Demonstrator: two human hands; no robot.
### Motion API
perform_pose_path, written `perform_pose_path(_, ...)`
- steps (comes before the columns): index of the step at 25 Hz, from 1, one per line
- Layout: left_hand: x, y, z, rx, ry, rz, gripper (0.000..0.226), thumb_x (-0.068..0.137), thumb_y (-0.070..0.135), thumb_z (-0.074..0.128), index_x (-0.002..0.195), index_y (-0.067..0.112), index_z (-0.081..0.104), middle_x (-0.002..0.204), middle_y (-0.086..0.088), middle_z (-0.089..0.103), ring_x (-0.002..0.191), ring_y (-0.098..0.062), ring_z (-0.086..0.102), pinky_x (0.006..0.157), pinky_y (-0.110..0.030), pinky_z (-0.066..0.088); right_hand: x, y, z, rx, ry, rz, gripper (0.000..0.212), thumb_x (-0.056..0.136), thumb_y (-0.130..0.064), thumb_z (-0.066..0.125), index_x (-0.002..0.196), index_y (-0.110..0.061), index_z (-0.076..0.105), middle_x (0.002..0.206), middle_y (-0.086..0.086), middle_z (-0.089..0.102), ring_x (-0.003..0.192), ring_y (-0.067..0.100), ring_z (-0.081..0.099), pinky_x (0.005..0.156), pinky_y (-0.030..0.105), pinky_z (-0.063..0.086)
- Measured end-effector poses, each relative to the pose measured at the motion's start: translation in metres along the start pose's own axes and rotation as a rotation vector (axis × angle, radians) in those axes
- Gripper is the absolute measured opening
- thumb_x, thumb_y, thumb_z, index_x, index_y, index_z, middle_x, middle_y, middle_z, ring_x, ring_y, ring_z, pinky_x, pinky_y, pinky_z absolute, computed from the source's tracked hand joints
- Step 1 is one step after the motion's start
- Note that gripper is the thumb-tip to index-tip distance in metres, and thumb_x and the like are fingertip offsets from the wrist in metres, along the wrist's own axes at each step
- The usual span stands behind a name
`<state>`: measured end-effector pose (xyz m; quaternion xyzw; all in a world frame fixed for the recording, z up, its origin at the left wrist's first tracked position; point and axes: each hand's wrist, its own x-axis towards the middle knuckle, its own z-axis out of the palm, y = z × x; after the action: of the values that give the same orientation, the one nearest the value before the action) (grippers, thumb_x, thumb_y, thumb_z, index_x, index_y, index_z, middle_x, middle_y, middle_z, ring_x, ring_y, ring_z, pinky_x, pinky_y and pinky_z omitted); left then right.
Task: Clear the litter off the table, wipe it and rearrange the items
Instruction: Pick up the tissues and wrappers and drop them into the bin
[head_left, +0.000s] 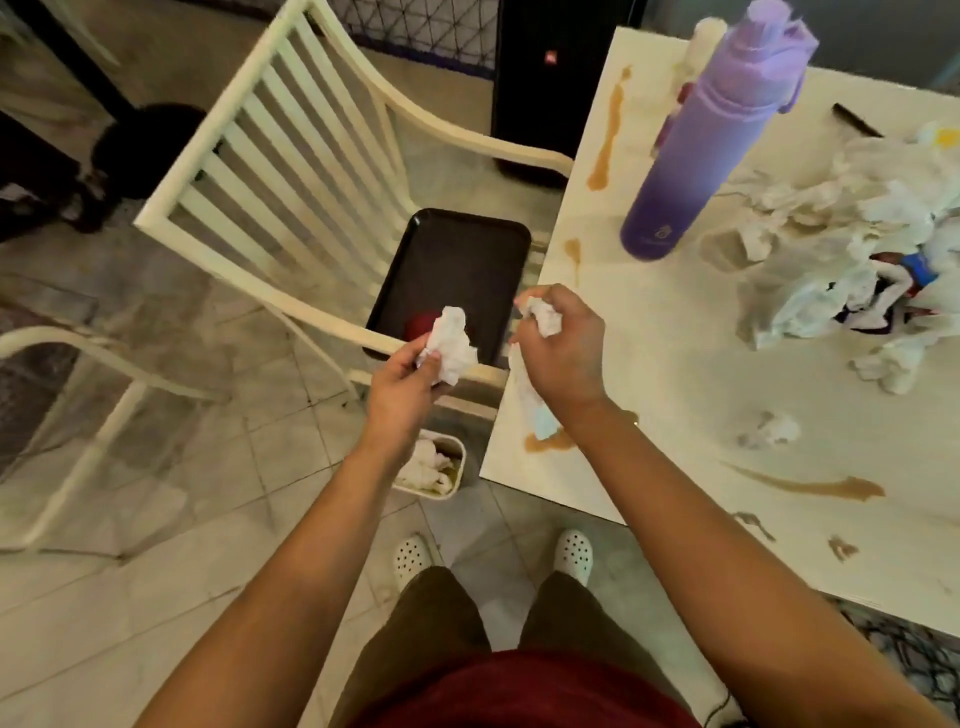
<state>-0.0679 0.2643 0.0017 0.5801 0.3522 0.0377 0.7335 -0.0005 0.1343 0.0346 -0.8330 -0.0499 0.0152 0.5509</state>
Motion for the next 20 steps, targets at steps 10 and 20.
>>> perform_pose_path(10,0.018,-0.036,-0.183,0.083,0.186,-0.140,0.031,0.093,-0.001,0.048,0.121,0.006,0.058,0.106,-0.008,0.062,0.082,-0.016,0.061,0.060,-0.012,0.054,-0.075,0.010,0.166,-0.105,-0.491,0.108,0.052,0.074,0.005,0.047,0.124,0.000,0.033,0.120,0.010,0.034,0.103,0.009,0.035,0.088,0.004,0.026)
perform_pose_path(20,0.087,-0.153,-0.210,0.063,0.242,-0.213,0.020,0.087,-0.008,0.051,0.101,0.007,0.055,0.096,-0.008,0.058,0.080,-0.014,0.059,0.056,-0.016,0.054,-0.077,0.150,0.236,0.021,-0.490,0.522,0.073,0.078,0.012,0.061,0.135,-0.019,0.030,0.116,-0.005,0.052,0.112,0.014,0.052,0.084,0.013,0.047)
